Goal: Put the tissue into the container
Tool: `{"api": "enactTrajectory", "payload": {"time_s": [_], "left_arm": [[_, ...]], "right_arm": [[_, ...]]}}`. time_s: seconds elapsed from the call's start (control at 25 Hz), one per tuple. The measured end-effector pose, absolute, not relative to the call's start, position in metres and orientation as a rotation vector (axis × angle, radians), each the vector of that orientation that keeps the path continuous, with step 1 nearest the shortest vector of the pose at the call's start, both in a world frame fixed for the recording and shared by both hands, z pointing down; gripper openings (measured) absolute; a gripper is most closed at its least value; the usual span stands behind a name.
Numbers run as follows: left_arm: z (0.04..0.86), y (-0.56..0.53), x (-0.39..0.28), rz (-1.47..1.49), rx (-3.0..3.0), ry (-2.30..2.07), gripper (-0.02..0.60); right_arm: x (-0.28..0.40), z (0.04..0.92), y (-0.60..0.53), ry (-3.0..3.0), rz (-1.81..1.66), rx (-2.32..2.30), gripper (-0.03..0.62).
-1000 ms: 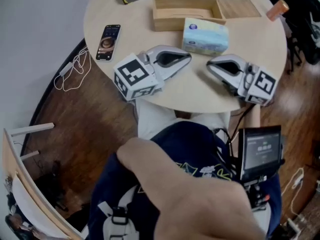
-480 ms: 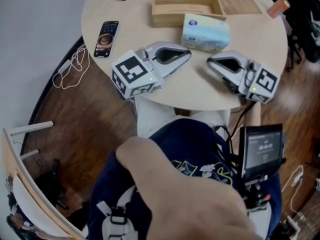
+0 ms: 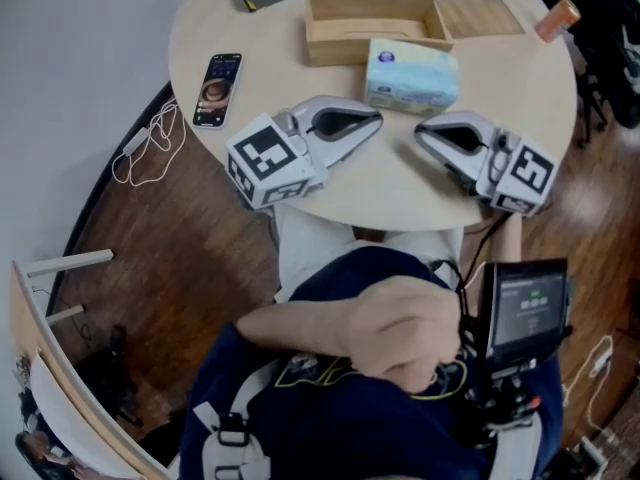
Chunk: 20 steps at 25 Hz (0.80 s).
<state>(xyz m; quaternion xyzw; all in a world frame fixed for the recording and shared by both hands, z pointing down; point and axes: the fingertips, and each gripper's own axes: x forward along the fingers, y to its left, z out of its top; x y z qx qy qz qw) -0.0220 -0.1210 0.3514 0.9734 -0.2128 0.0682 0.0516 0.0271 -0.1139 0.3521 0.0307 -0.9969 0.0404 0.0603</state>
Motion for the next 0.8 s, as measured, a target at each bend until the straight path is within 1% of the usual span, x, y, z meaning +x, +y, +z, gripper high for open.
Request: {"api": "enactTrajectory", "payload": {"time_s": [0.28, 0.48, 0.8], "left_arm": [[0.352, -0.119, -0.023, 0.209, 2.958, -0.660, 0.002], [0.351, -0.113, -0.020, 0.210, 2.983, -0.572, 0.002], [0.355, -0.134, -0.034, 0.210, 2.889, -0.841, 0.002]], "right_arm": [[0.028, 0.351, -0.117, -3.015, 0.128, 0.140, 0.001], [0.028, 0.351, -0.118, -3.018, 0.115, 0.136, 0.001], [0.025, 0.350, -0.116, -3.016, 0.130, 0.138, 0.001]]}}
